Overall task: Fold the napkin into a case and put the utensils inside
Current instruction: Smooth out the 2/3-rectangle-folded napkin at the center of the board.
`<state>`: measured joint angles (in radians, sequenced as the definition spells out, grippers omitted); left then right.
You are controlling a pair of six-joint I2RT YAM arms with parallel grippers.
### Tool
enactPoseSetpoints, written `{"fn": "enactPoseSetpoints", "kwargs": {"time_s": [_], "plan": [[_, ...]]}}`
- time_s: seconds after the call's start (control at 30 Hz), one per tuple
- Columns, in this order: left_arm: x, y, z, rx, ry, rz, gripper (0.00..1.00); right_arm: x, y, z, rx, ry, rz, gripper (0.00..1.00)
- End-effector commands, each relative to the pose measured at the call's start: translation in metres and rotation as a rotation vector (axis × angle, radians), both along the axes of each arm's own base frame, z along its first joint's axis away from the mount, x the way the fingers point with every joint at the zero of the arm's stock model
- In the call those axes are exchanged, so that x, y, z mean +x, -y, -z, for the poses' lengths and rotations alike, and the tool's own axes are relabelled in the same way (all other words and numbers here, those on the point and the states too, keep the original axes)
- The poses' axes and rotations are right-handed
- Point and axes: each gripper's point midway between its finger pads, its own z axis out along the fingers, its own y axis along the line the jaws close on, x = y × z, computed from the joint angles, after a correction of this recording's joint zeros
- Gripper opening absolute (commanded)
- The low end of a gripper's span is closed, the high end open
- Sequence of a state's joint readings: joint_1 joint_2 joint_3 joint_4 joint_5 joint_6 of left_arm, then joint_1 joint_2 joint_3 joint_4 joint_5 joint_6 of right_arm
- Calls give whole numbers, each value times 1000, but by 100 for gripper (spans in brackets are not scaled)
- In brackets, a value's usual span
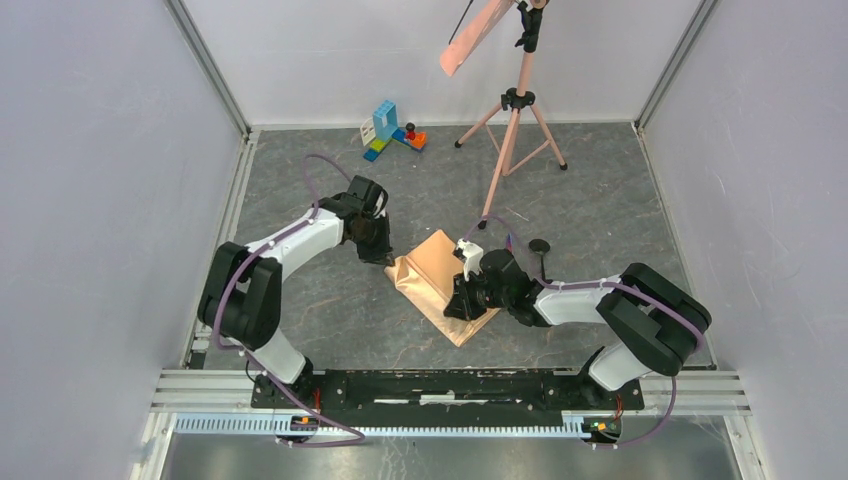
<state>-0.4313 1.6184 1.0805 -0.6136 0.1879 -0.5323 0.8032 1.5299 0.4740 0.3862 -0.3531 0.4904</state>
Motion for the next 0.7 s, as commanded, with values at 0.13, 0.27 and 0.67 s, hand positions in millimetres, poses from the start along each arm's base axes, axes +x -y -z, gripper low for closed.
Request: {"fn": "enactPoseSetpoints", "kwargs": {"time_s": [0.13, 0.27, 0.67], "plan": [[13, 38, 9, -189, -15, 8, 2, 11, -2, -8, 1, 51, 13, 14], [17, 38, 20, -179, -30, -7, 2, 15, -12, -17, 13, 82, -23, 16], [28, 24, 47, -123, -51, -51, 2, 38, -83, -48, 178, 96, -186, 28]]}}
